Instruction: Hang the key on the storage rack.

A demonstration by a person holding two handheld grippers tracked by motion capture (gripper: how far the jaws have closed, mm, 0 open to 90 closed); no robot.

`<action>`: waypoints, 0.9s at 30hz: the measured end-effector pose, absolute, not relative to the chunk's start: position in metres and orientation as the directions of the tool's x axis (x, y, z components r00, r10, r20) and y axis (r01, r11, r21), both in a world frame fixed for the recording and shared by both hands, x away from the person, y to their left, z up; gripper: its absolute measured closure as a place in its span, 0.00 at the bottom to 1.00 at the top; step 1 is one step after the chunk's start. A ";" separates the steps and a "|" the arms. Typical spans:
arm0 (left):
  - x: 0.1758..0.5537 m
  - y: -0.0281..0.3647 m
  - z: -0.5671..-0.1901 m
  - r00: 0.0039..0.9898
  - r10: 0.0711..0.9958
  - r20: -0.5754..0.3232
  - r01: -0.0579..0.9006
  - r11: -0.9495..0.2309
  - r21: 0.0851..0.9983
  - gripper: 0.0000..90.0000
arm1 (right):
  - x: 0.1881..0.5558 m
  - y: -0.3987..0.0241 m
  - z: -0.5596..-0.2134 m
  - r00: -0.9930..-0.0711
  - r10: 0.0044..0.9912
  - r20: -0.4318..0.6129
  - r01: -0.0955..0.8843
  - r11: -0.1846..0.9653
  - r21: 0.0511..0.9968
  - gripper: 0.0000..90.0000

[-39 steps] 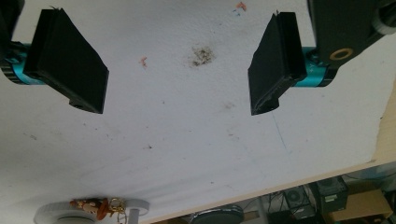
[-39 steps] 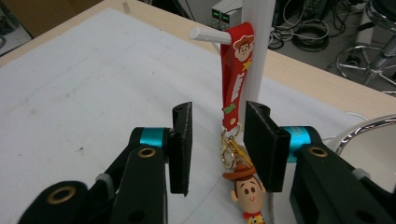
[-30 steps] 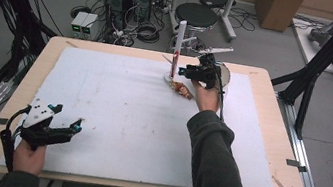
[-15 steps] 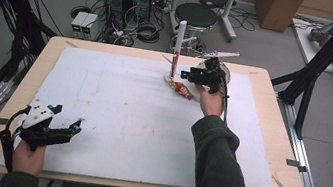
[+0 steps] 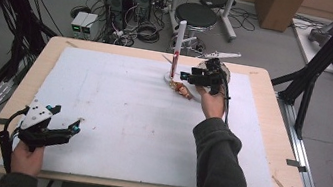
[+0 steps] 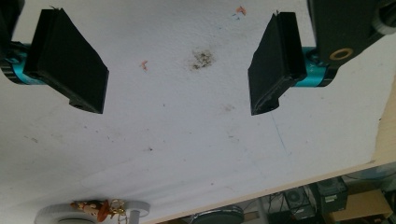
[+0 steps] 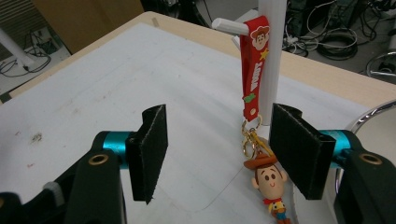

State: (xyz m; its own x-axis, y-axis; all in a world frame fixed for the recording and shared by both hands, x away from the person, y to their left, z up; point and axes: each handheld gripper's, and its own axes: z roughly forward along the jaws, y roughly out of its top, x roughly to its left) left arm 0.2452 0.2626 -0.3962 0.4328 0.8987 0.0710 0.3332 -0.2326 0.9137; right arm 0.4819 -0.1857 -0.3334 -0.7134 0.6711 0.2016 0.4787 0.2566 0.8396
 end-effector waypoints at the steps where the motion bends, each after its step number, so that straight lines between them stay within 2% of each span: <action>1: 0.245 0.262 -0.396 0.431 0.900 0.069 0.333 -0.230 0.915 0.23 | 0.481 -0.186 -0.334 -0.710 0.673 0.206 0.483 0.253 0.838 0.41; 27: 0.245 0.262 -0.396 0.432 0.899 0.069 0.335 -0.231 0.914 0.23 | 0.463 -0.200 -0.338 -0.723 0.655 0.219 0.468 0.231 0.853 0.33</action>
State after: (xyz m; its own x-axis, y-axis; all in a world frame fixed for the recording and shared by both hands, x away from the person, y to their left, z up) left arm 0.2449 0.2622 -0.3963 0.4316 0.8994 0.0690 0.3345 -0.2306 0.9137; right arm 0.4633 -0.1996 -0.3377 -0.7231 0.6552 0.2185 0.4676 0.2315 0.8531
